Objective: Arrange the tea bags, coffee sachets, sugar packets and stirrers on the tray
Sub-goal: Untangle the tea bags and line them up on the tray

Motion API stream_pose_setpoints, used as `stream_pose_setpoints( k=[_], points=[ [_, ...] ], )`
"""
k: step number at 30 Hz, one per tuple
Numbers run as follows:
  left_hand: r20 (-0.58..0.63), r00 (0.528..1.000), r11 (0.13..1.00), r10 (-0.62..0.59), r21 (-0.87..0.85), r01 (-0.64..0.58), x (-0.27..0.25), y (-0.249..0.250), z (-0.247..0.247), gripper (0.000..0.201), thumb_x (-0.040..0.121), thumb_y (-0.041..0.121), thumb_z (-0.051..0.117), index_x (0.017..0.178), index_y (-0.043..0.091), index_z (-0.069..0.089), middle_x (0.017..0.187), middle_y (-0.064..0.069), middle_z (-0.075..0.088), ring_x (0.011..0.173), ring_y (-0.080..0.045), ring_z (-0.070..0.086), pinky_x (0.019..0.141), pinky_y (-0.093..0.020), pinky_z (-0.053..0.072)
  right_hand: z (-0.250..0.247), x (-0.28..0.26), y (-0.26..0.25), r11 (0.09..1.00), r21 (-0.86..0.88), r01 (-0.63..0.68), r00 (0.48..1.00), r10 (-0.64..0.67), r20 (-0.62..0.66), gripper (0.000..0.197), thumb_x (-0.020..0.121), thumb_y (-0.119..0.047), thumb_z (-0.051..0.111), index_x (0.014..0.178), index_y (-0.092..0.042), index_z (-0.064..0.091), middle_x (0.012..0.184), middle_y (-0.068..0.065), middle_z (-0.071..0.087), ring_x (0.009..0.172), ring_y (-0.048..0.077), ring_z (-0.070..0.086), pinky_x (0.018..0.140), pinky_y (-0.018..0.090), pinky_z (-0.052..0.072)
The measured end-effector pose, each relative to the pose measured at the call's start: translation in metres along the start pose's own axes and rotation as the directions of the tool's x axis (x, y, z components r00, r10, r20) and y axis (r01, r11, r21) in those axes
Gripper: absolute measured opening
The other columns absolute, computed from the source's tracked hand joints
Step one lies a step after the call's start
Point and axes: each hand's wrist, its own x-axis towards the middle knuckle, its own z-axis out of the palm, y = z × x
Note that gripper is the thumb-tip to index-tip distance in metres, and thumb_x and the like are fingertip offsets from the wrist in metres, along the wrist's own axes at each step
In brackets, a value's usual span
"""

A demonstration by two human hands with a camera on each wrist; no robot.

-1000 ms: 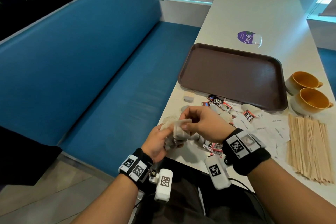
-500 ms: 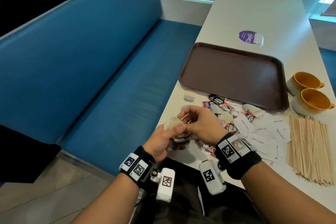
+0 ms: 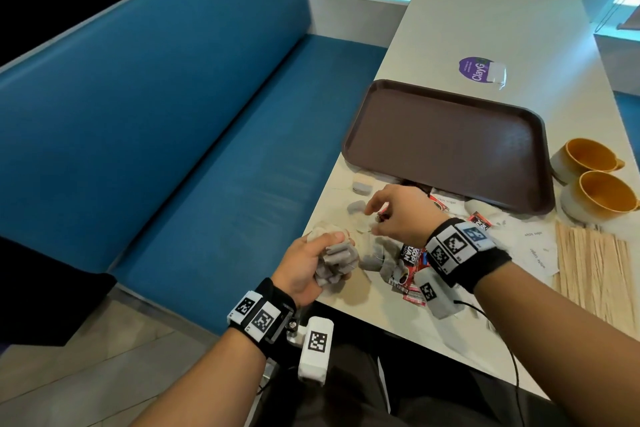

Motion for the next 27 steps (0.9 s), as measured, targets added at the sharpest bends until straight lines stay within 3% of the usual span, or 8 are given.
stream_pose_setpoints(
  k=[3,7,12,15,18,22,25,27],
  points=[
    [0.024,1.0,1.0,-0.001,0.008,0.0,-0.001,0.001,-0.001,0.03,0.089,0.032,0.069,0.079,0.006,0.057,0.07,-0.013,0.057,0.056,-0.023,0.048,0.047,-0.026,0.035,0.009,0.005,-0.005,0.995,-0.102,0.011,0.999,-0.008,0.034,0.023,0.082,-0.014,0.075,0.101,-0.027,0.073,0.103,-0.01,0.061,0.099,0.014,0.061,0.081,0.025,0.045],
    [0.007,1.0,1.0,-0.01,0.022,0.009,-0.003,0.003,0.0,0.032,0.084,0.034,0.074,0.078,0.006,0.059,0.071,-0.016,0.057,0.055,-0.024,0.049,0.043,-0.025,0.037,0.014,0.009,-0.007,0.98,-0.197,0.035,0.998,-0.025,0.054,0.038,0.084,0.002,0.062,0.108,-0.024,0.075,0.11,-0.004,0.062,0.104,0.018,0.058,0.09,0.031,0.051],
    [-0.004,1.0,1.0,-0.006,0.005,0.006,-0.007,0.007,0.005,0.025,0.092,0.024,0.066,0.083,0.003,0.058,0.074,-0.017,0.057,0.057,-0.024,0.051,0.044,-0.024,0.043,0.013,0.013,-0.003,0.987,-0.159,0.038,0.999,-0.036,0.011,0.011,0.091,-0.019,0.071,0.097,-0.025,0.078,0.096,-0.006,0.067,0.091,0.015,0.064,0.084,0.028,0.052],
    [0.011,1.0,1.0,-0.001,-0.007,0.001,-0.008,0.007,0.006,0.023,0.095,0.022,0.062,0.08,0.005,0.058,0.073,-0.016,0.056,0.057,-0.024,0.049,0.048,-0.026,0.045,0.01,0.012,-0.002,0.999,-0.034,0.013,1.0,-0.013,-0.004,0.004,0.089,-0.029,0.076,0.088,-0.026,0.077,0.086,-0.006,0.071,0.079,0.012,0.067,0.075,0.026,0.054],
    [0.049,0.999,1.0,0.014,-0.012,-0.014,-0.01,0.008,0.006,0.025,0.099,0.021,0.056,0.082,0.004,0.052,0.072,-0.014,0.053,0.056,-0.022,0.048,0.05,-0.027,0.045,0.007,0.009,0.002,0.998,0.061,-0.011,0.996,0.017,-0.085,0.007,0.089,-0.031,0.075,0.089,-0.025,0.078,0.085,-0.014,0.068,0.074,0.008,0.064,0.076,0.027,0.055],
    [0.022,1.0,0.999,0.012,-0.03,-0.012,-0.008,0.01,0.006,0.024,0.093,0.023,0.064,0.086,0.002,0.055,0.073,-0.015,0.05,0.055,-0.023,0.05,0.052,-0.028,0.045,-0.007,-0.003,0.006,0.96,0.277,-0.032,0.98,0.084,-0.18,0.006,0.089,-0.031,0.075,0.085,-0.028,0.077,0.076,-0.01,0.073,0.069,0.012,0.07,0.056,0.014,0.049],
    [0.008,0.999,0.999,0.045,-0.027,-0.045,-0.009,0.021,0.016,0.023,0.097,0.013,0.059,0.102,-0.009,0.064,0.063,-0.006,0.039,0.045,-0.016,0.049,0.048,-0.025,0.045,-0.016,-0.01,0.011,0.916,0.4,0.0,0.975,0.09,-0.205,0.004,0.091,-0.021,0.073,0.088,-0.022,0.075,0.082,-0.005,0.076,0.079,0.011,0.071,0.07,0.022,0.052],
    [0.036,0.997,0.997,0.069,-0.043,-0.067,-0.005,0.028,0.02,0.031,0.098,0.009,0.058,0.12,-0.013,0.06,0.06,-0.003,0.029,0.043,-0.013,0.037,0.05,-0.026,0.042,-0.021,-0.012,0.012,0.862,0.507,0.014,0.98,0.09,-0.18,0.003,0.092,-0.017,0.072,0.089,-0.017,0.073,0.081,0.003,0.077,0.078,0.021,0.073,0.077,0.036,0.059]
  ],
)
